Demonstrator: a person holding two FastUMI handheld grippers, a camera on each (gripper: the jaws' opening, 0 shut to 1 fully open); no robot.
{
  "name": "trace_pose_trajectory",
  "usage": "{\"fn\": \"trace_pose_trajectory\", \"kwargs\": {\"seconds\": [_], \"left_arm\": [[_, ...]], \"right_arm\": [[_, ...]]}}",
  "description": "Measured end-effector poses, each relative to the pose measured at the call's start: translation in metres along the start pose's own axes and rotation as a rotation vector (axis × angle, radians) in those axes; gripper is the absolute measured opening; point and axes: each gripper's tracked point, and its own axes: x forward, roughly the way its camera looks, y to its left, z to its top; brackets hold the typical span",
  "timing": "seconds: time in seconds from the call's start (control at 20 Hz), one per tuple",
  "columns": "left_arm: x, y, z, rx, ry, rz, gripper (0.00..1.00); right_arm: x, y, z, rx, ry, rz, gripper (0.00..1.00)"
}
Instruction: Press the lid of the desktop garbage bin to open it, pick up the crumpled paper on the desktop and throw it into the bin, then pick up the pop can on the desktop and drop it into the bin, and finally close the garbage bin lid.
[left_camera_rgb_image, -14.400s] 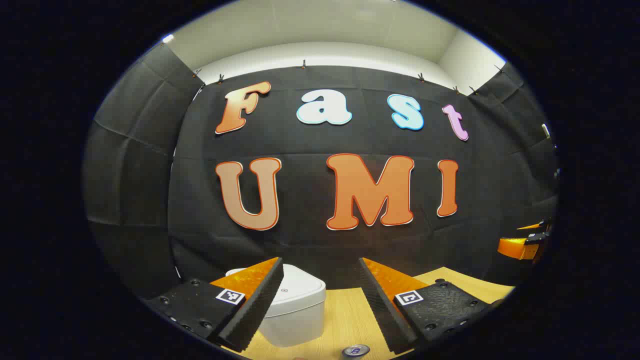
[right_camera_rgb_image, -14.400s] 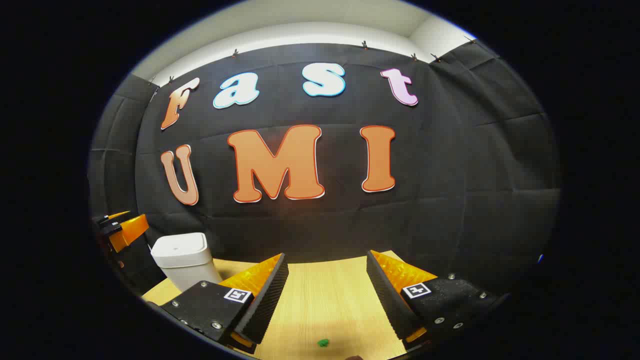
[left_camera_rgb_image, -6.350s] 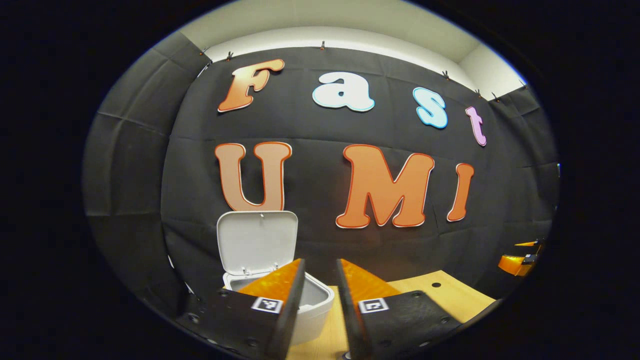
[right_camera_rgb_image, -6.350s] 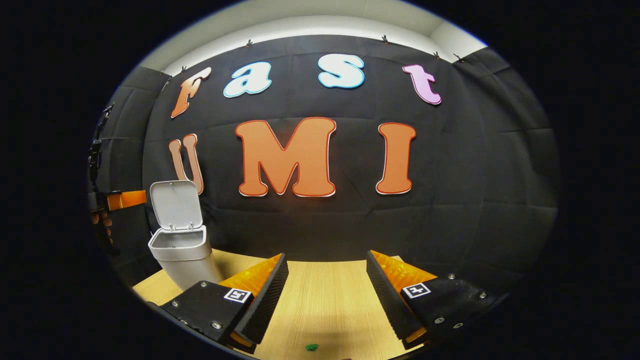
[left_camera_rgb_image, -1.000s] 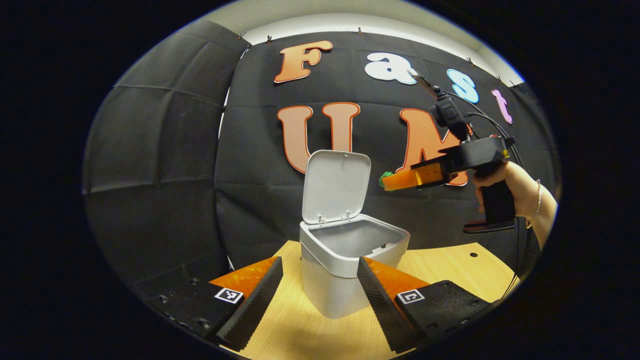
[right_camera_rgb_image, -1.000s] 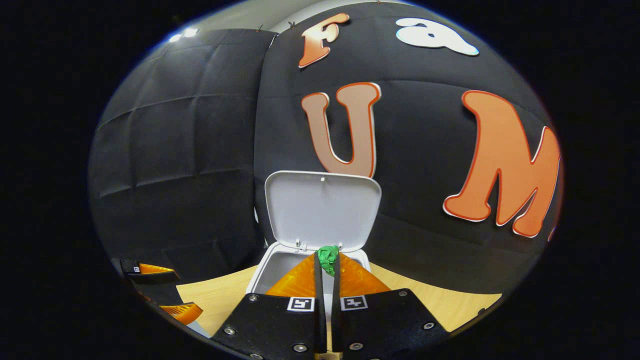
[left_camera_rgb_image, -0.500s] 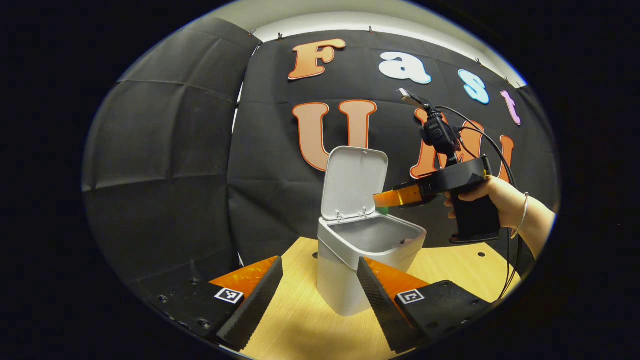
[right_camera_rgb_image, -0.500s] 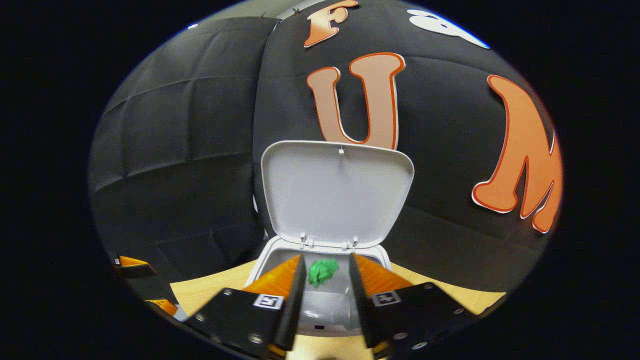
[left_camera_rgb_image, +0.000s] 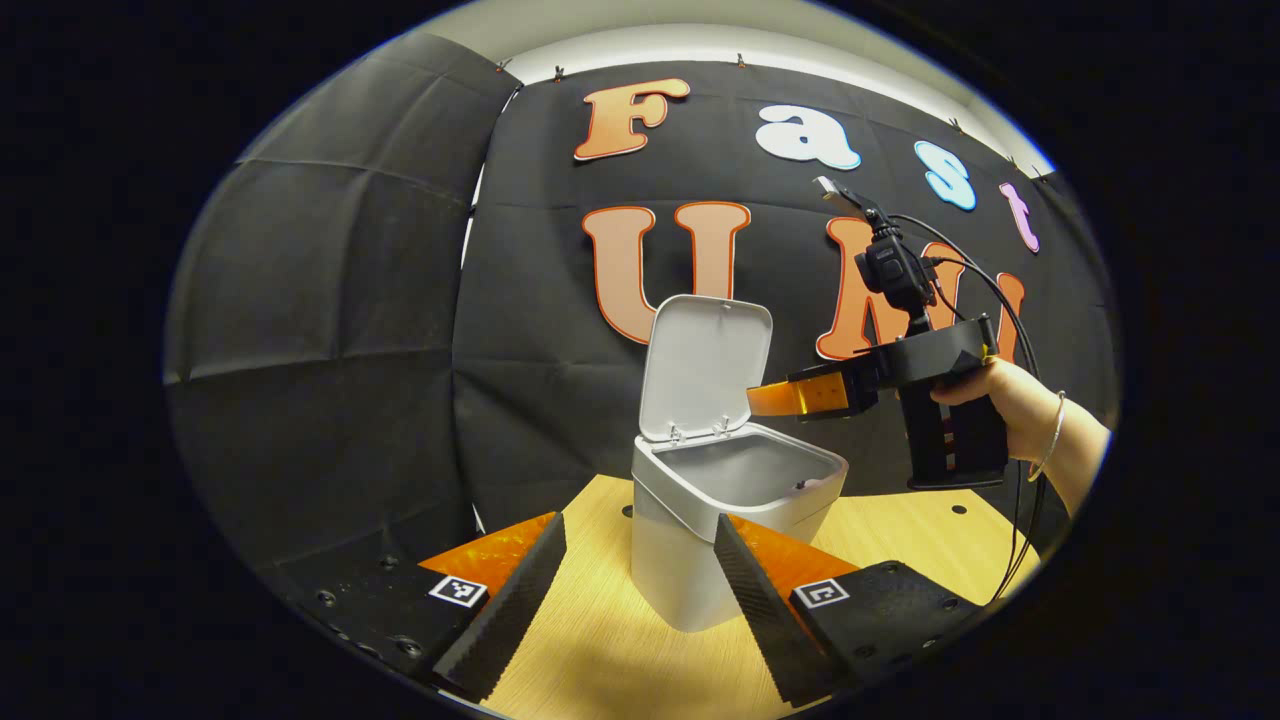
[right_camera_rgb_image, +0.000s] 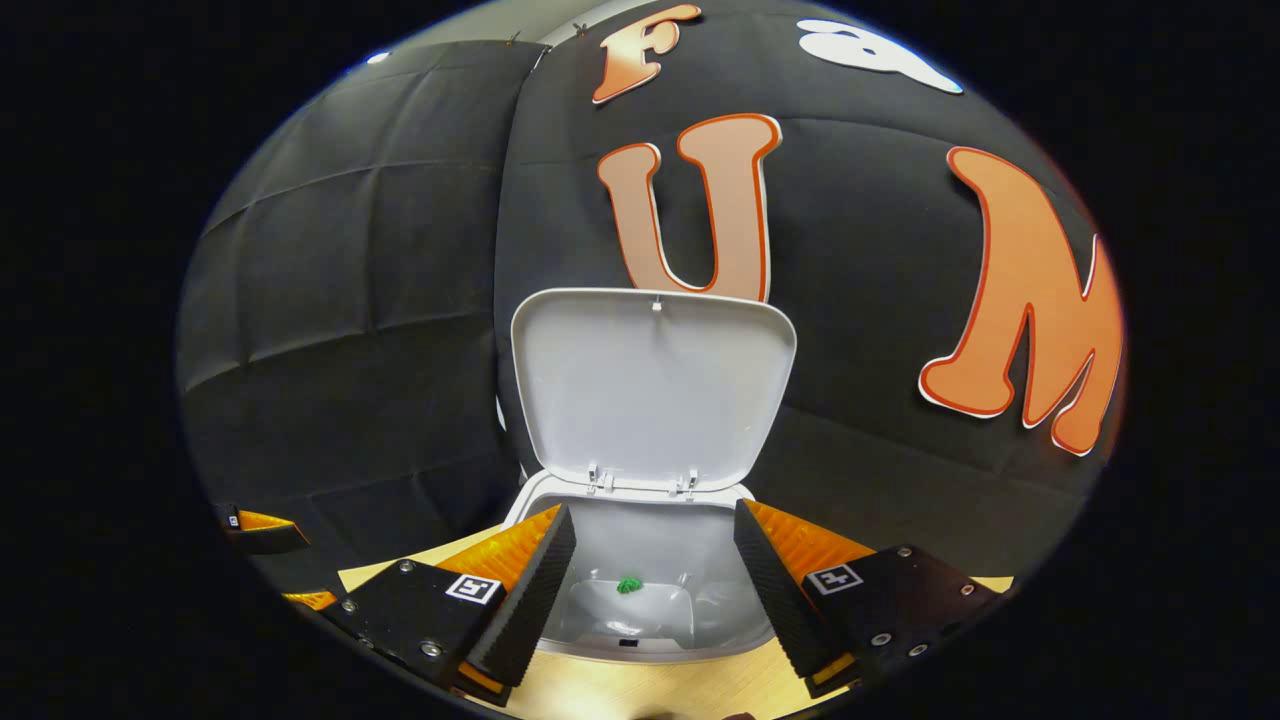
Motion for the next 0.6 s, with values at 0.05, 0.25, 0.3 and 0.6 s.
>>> {"fn": "trace_pose_trajectory", "kwargs": {"seconds": [0.05,0.25,0.3,0.6], "left_arm": [[-0.001,-0.003,0.002,0.000,-0.003,-0.005,0.95],[-0.005,-0.017,0.005,-0.003,-0.007,-0.028,0.95],[-0.005,-0.020,0.007,-0.007,-0.009,-0.037,0.95],[-0.004,-0.048,0.012,-0.001,-0.014,-0.091,0.95]], "right_arm": [[-0.006,-0.001,0.003,0.007,-0.009,-0.003,0.95],[-0.037,-0.016,0.013,0.015,-0.058,-0.039,1.00],[-0.045,-0.020,0.012,0.019,-0.060,-0.045,0.95],[-0.102,-0.070,-0.004,0.072,-0.083,-0.144,0.95]]}}
